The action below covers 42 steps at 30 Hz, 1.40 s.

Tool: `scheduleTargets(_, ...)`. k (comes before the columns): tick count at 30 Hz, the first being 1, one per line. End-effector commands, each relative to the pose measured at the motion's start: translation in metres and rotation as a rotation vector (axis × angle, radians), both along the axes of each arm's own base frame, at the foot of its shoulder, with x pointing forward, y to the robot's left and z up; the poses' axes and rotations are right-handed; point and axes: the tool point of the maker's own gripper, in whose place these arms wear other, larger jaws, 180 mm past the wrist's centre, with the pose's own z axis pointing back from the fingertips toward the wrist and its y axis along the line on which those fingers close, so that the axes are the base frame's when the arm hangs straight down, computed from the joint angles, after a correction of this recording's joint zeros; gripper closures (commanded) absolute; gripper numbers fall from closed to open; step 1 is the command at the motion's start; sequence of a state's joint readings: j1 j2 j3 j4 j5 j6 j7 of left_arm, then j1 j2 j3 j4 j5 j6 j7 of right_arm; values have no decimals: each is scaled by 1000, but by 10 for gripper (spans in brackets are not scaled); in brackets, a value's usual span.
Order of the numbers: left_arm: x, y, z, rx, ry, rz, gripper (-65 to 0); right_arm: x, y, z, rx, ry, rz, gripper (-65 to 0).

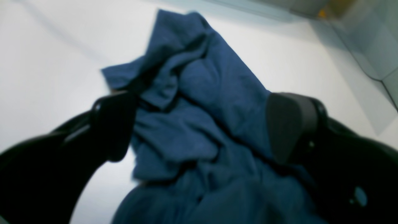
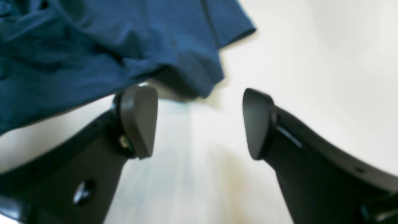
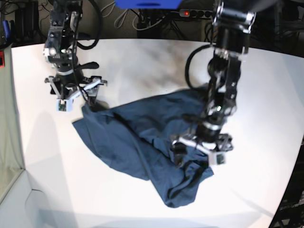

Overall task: Layout the t-shirt on the table in an organized manner, then fold the t-shirt properly
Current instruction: 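Lift the shirt with both grippers and pull the edges apart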

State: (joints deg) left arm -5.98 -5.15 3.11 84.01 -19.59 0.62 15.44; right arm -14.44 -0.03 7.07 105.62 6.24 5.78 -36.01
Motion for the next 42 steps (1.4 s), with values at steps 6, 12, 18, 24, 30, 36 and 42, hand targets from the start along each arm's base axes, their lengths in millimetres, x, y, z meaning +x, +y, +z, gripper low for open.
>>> scheduleTargets(6,-61,20,-20,66,45,-18,-650,13,-2,10,-2,-50,4,-436)
scheduleTargets(12,-100,28,-60,84,166,-19,-650,11,-5,3,-8,-30,8,-436)
scheduleTargets(18,-122,26,-97,73,273,-16,-650,16,-6,6,-11,-42,7,-436)
scheduleTargets(24,-141,31,-116,78,333,-6,-650,20,-6,10,-13,-54,7,-436)
scheduleTargets(30,-146,24,-128,83,365,-37,-650,21,-7,11,-15,-58,6,-436)
scheduleTargets(36,-143,24,-139,84,390,-35,-650,23,-7,12,-15,-61,6,-436)
scheduleTargets(42,-140,24,-158,77,436,-19,-455,26,-10,14,-24,-66,8,-436)
